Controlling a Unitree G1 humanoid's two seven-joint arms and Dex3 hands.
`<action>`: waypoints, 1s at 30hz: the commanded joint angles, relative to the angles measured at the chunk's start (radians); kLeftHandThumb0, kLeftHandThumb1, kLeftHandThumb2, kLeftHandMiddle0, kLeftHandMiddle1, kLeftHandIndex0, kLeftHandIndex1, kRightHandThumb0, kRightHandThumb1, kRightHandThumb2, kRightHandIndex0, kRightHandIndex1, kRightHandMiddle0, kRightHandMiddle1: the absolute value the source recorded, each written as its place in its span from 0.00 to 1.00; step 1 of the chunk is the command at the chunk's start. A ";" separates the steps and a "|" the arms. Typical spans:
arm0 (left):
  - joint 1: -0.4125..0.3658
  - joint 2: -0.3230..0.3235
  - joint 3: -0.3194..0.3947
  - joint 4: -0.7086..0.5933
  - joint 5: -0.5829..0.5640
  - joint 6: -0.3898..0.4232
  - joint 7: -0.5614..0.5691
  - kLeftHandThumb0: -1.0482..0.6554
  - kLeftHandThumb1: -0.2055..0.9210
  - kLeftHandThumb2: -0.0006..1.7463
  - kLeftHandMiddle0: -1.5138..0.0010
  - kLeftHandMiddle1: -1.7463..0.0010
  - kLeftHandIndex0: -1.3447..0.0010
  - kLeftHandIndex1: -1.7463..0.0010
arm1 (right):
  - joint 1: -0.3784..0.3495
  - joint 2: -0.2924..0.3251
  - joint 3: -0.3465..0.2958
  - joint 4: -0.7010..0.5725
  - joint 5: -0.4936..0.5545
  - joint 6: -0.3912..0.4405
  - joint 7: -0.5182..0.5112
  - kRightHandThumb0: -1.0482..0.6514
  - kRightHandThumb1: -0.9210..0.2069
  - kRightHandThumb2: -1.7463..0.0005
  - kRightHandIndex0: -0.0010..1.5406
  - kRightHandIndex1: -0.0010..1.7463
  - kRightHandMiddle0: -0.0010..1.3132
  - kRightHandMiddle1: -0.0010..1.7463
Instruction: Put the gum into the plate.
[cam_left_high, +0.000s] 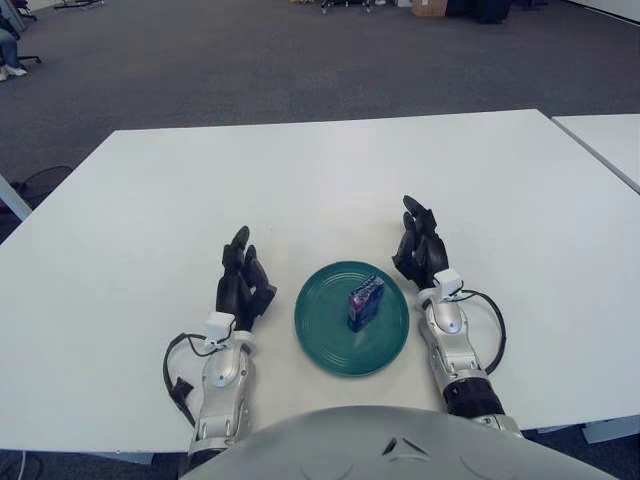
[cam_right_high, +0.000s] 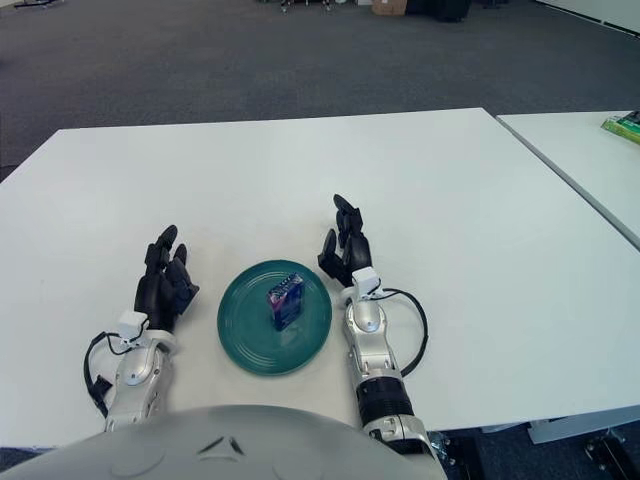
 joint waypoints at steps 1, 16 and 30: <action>-0.001 0.031 -0.007 0.016 -0.004 -0.015 -0.042 0.09 1.00 0.57 0.79 0.98 1.00 0.56 | 0.070 -0.009 -0.016 0.184 0.031 -0.045 0.028 0.23 0.00 0.40 0.07 0.00 0.00 0.19; -0.054 0.039 -0.008 0.041 -0.223 0.029 -0.249 0.02 1.00 0.45 0.71 0.97 0.90 0.44 | 0.061 -0.010 -0.036 0.203 0.050 -0.054 0.083 0.17 0.00 0.40 0.05 0.00 0.00 0.12; -0.021 -0.005 -0.033 0.036 -0.203 -0.048 -0.250 0.01 1.00 0.46 0.74 0.98 0.95 0.47 | 0.119 -0.032 -0.041 0.095 0.071 0.000 0.162 0.16 0.00 0.39 0.05 0.00 0.00 0.11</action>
